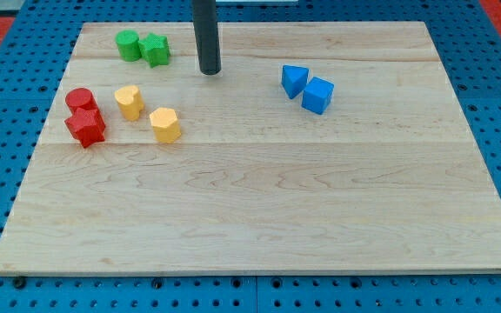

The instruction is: Move your arm closer to the blue cube

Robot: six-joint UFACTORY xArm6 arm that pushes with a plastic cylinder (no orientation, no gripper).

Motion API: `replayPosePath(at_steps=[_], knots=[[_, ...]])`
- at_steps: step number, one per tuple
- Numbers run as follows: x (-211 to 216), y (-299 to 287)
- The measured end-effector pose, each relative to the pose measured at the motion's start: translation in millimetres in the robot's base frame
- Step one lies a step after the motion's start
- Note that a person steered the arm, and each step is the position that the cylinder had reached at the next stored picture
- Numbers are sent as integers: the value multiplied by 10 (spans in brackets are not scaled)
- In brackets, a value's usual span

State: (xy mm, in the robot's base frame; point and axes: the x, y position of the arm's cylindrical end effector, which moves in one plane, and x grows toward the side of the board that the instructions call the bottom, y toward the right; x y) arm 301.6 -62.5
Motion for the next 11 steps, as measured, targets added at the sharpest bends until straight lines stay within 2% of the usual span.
replayPosePath(at_steps=[5,6,7,8,9,10,11], knots=[[0,77],[334,232],[853,788],[1306,1608],[1411,2152],[958,2259],[651,1860]])
